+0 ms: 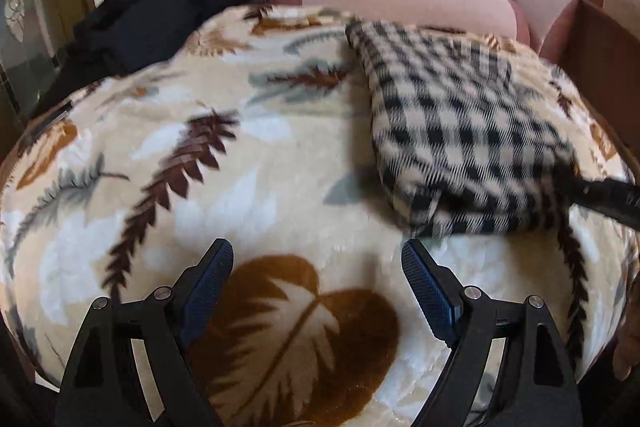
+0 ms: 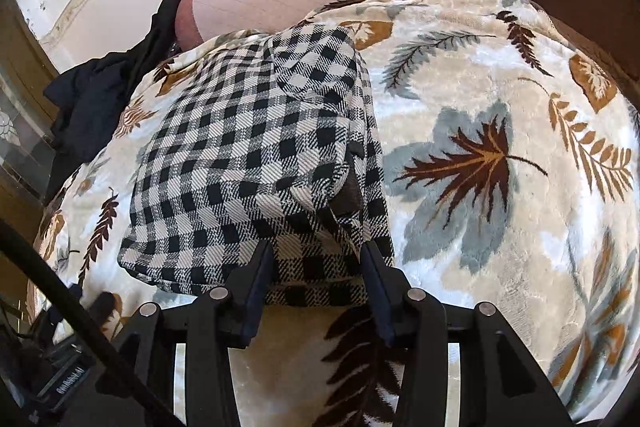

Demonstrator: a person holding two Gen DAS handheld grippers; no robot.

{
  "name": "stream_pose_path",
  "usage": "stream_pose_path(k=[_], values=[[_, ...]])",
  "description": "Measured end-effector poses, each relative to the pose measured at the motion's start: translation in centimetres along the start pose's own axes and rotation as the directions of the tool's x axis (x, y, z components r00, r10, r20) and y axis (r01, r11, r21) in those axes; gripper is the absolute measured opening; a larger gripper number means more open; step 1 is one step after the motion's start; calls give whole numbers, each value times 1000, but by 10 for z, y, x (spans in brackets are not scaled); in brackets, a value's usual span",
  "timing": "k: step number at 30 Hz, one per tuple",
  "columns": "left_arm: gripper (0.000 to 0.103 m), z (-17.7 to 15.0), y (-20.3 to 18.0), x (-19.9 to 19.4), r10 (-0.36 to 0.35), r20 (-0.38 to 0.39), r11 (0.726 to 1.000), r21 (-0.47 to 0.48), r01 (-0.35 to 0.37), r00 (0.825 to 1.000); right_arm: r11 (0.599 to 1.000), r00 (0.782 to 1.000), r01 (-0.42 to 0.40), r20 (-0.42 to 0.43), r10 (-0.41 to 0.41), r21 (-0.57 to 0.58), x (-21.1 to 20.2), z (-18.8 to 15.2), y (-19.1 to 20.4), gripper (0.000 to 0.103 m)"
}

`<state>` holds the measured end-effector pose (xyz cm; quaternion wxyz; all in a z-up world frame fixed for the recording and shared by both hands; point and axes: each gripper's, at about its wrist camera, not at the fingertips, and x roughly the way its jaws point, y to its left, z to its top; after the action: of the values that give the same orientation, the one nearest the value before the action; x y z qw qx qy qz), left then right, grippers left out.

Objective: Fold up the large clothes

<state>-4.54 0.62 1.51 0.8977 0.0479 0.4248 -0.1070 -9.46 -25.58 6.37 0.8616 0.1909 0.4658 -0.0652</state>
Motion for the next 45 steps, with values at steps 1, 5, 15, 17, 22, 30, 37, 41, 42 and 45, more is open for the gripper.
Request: stream_pose_path(k=[1,5,15,17,22,30,37,41,42,45], values=[[85,-2,0,4,-2,-17,1000,-2,2,1000,1000,1000,3,1,-3,-2,2,1,3,50],[85,-8,2,16,-3,-66,1000,-11,2,998,999,1000,22,15,-21,-37,3,-2,12,53],[96,-6,-3,25,14,-96,1000,11,-13,995,986,996,78,50,-72,-144,5,-12,39,58],[98,-4,-2,27,4,-107,1000,6,-3,994,983,995,88,53,-81,-160,6,-13,42,59],[98,-3,-2,25,1,-103,1000,2,-1,995,977,993,108,61,-98,-187,8,-15,47,60],[98,-1,1,4,51,-48,998,-28,-53,998,969,990,133,77,-119,-208,8,-18,51,61],[98,3,6,-14,77,10,997,-26,-77,997,960,985,161,95,-142,-231,7,-23,56,63],[98,4,7,-18,94,23,995,-31,-94,995,954,984,166,100,-145,-249,7,-27,63,65],[98,4,7,-19,92,21,995,-32,-92,995,952,984,166,102,-144,-255,7,-28,64,65],[98,3,7,-18,87,14,996,-31,-87,996,946,984,165,106,-140,-278,6,-32,70,66]])
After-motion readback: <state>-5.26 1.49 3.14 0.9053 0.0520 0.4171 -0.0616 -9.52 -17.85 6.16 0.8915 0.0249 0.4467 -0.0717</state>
